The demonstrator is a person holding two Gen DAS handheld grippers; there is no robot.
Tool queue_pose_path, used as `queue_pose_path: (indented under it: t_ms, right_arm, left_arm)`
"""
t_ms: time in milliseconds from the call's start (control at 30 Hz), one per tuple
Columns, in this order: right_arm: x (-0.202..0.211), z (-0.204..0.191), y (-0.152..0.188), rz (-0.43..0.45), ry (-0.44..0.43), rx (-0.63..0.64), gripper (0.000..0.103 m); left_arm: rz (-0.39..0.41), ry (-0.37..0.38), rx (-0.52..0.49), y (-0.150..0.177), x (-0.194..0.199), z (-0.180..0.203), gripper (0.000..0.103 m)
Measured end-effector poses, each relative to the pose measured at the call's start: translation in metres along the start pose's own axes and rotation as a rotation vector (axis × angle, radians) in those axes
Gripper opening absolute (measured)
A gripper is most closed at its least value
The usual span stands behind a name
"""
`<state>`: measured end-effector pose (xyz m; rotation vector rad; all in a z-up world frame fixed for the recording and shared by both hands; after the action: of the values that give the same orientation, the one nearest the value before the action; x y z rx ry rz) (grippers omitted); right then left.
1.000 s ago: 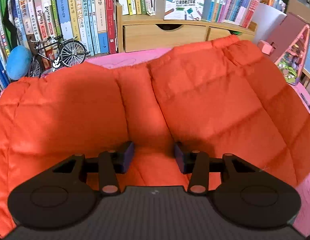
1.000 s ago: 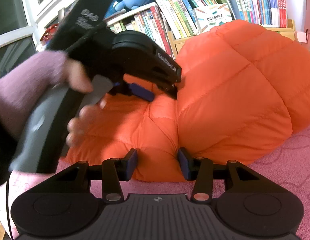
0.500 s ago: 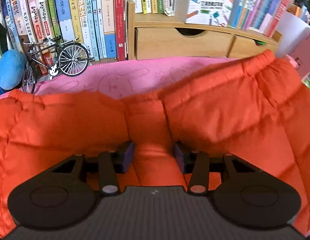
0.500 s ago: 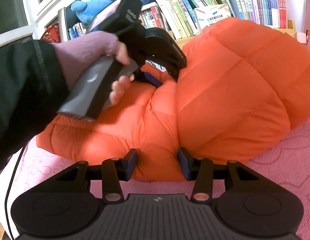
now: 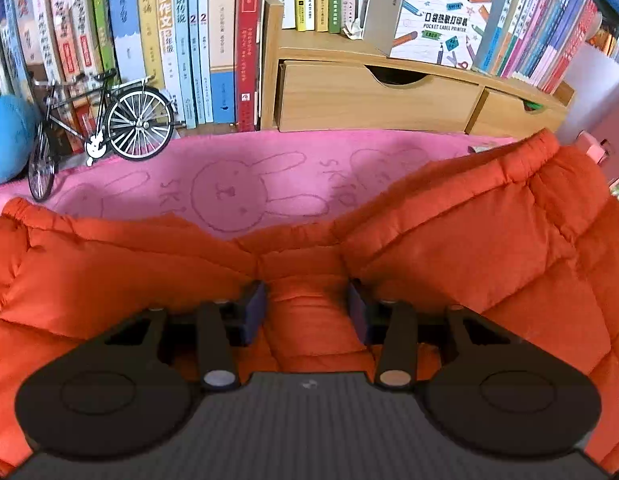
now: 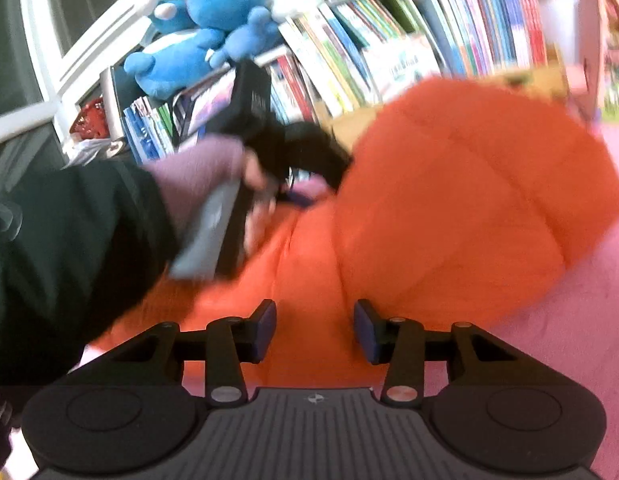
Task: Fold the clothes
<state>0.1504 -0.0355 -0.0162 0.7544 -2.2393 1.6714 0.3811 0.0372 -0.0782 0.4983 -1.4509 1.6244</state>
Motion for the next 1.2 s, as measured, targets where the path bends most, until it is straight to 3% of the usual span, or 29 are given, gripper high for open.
queue_pose_path:
  t_ms: [167,267,367,500,700,867,1200]
  right_arm:
    - [-0.026,-0.009,-0.026,-0.001,0.013,0.013,0.045]
    - [-0.044,-0.021,-0.025,-0.043,0.005,0.053,0.045]
    - [-0.051,-0.026,-0.015,-0.049,0.06,0.098,0.045]
    - [-0.052,-0.026,-0.003,-0.048,0.114,0.114,0.044]
    - [-0.041,-0.02,0.0,-0.038,0.111,0.035,0.042]
    - [-0.056,-0.027,-0.006,-0.05,0.147,0.099,0.043]
    - [-0.05,-0.03,0.017,-0.096,0.175,0.21,0.042]
  left_arm:
    - [0.001,0.035,0.0,-0.001,0.001,-0.003,0.043]
    - [0.01,0.059,0.002,0.0,0.002,-0.005,0.043]
    - [0.024,0.084,0.008,0.002,0.003,-0.008,0.043]
    - [0.048,0.101,0.007,0.004,0.005,-0.008,0.043]
    - [0.075,0.131,0.018,0.006,0.006,-0.011,0.043]
    - [0.083,0.138,0.021,0.007,0.006,-0.012,0.043]
    - [0.099,0.119,-0.004,0.011,0.006,-0.008,0.043]
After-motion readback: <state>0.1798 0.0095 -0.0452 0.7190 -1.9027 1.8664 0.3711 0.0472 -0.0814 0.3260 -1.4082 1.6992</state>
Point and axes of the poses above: each gripper's, at about its wrist camera, not at the fingertips, and x roughly against the way its jaws point, z to its right, y to its underside, the point moved 6 cm from there along -x, roughly the way its jaws point, and after that the axes turned 6 degrees about y, right-handed, at the moved point
